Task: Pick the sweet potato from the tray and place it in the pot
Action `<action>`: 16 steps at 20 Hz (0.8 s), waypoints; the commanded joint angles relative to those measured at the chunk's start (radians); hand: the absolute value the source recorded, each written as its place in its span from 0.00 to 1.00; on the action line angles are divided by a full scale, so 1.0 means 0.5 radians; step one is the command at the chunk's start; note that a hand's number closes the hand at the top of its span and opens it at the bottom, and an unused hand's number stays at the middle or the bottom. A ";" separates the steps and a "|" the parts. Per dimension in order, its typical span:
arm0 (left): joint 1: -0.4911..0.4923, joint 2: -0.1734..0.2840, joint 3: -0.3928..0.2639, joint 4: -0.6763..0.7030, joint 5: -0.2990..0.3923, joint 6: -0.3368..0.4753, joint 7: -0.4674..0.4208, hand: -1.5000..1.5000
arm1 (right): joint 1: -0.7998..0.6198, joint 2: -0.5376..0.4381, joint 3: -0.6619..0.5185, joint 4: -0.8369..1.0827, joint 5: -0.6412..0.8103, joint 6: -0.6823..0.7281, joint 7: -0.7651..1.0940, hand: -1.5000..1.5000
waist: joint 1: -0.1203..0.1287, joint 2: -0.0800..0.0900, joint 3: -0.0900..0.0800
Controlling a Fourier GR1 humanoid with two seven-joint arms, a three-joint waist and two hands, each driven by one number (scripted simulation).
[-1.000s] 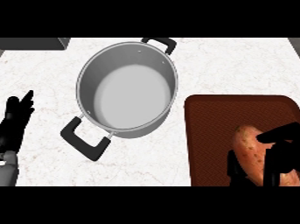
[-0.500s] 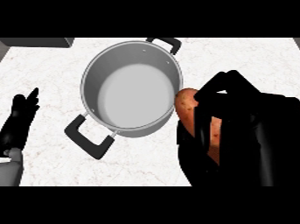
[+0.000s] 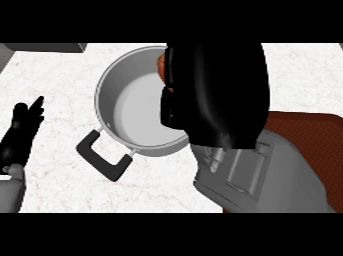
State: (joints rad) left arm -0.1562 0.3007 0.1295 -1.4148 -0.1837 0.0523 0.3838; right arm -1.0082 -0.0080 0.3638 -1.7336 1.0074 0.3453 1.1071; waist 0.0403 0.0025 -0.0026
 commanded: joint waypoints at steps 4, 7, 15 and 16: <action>0.086 0.010 0.003 -0.063 0.040 -0.067 0.012 0.50 | -0.100 0.015 -0.042 0.612 -0.305 -0.406 0.194 1.00 | 0.035 0.008 0.002; -0.026 -0.039 -0.033 0.000 -0.042 0.026 0.011 0.50 | -0.044 0.015 0.043 0.697 -0.498 -0.590 0.268 0.00 | 0.016 0.011 0.002; -0.054 -0.025 -0.010 0.032 -0.027 0.001 0.032 0.50 | -0.058 0.015 0.045 0.884 -0.673 -1.369 -0.016 0.00 | 0.012 0.019 0.003; 0.042 -0.065 -0.040 -0.063 -0.036 0.024 0.002 0.50 | -0.016 0.015 0.018 0.891 -0.643 -1.465 -0.059 0.00 | 0.017 0.010 0.005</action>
State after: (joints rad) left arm -0.1516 0.2833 0.1171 -1.4375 -0.1949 0.0533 0.4001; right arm -1.0214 -0.0065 0.3885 -1.3136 0.7121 -0.1718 1.0431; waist 0.0522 0.0084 -0.0008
